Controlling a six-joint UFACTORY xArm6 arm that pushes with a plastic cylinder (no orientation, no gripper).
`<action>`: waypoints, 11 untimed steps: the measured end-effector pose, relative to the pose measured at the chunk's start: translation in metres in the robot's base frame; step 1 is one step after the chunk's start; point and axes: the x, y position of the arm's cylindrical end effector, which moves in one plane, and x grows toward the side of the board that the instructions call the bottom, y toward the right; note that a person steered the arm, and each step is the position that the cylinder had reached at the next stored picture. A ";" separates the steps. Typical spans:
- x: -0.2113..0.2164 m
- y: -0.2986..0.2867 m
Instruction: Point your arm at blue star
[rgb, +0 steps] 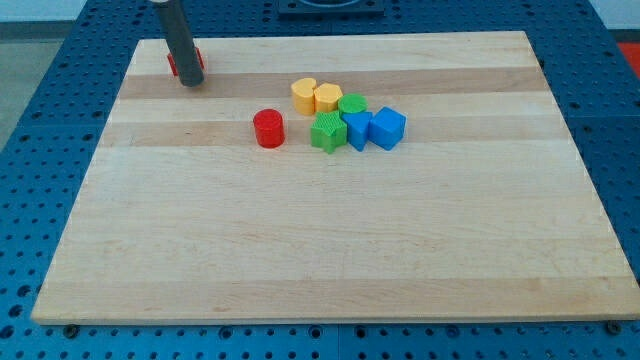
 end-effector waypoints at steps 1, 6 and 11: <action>-0.015 -0.004; 0.084 0.019; 0.145 0.244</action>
